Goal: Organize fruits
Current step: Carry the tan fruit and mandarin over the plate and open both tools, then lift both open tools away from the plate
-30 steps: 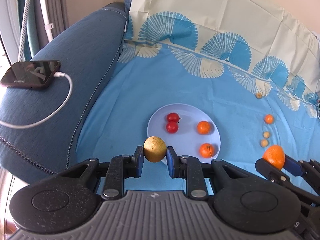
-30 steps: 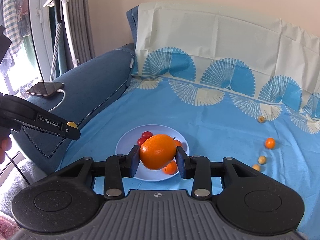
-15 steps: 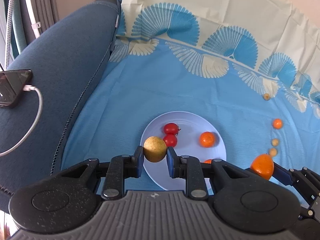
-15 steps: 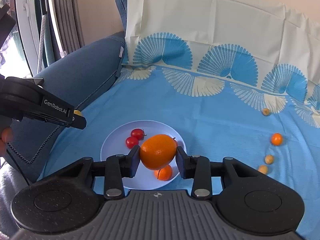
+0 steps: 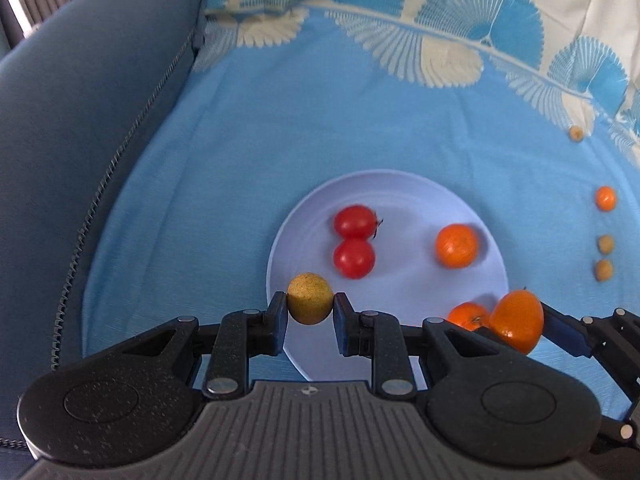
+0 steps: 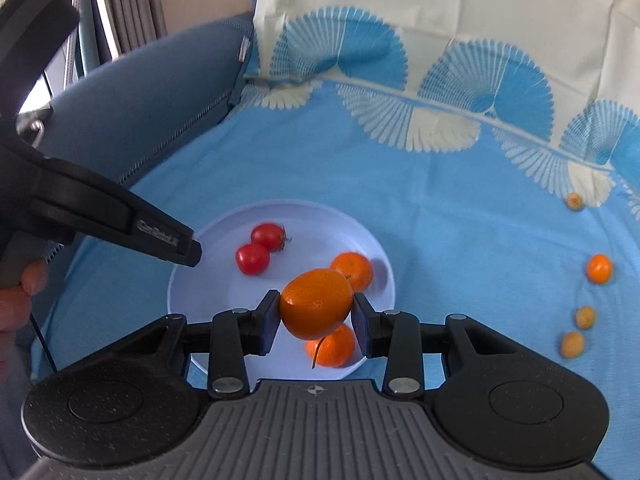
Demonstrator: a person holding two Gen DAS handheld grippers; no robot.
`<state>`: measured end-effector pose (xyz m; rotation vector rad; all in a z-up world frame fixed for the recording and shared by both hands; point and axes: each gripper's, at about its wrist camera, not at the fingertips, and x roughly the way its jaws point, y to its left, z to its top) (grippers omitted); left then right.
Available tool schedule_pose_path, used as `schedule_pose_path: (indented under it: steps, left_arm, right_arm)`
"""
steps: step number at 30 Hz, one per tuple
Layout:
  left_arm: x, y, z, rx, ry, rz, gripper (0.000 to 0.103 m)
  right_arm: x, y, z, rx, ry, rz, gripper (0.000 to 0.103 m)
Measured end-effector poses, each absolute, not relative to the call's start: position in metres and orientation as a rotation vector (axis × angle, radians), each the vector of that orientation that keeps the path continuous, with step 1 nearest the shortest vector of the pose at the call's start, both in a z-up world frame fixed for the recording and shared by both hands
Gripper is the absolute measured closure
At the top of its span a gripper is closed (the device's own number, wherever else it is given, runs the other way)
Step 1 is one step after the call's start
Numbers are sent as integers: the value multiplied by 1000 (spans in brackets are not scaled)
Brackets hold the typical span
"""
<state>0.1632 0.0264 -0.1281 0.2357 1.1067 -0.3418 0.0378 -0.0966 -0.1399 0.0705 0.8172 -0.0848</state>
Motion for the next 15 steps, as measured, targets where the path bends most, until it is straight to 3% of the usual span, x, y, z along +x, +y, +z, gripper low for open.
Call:
schedule_pose_path:
  steps: [4,6,8,9,10,12,15]
  left_arm:
    - [170,26,-137,248,1119,-335,76]
    - [174,24,-138,250,1118,-330,67]
    - [176,24,-134,244,1100,-318,14]
    - [175,26,-130,241,1083,-302,4]
    - [174,28,-125,239,1063,-289,0]
    - [172,30,-117,273,1070,-276,0]
    - [160,45,-104,290,1067,-251,0]
  right_arm:
    - [44,-96,-152,52,846,-69,63]
    - [49,-95,-156,43,859,-62,63]
    - [53,-96,-157,34,861,-49,62]
    - [53,-95,-157,31,854,-44,59]
    - [53,-94,-155,24,845,-43,54]
    - [50,-93,-148,10,818,-56,28]
    - [38,-95,-131,12,799,-100,11]
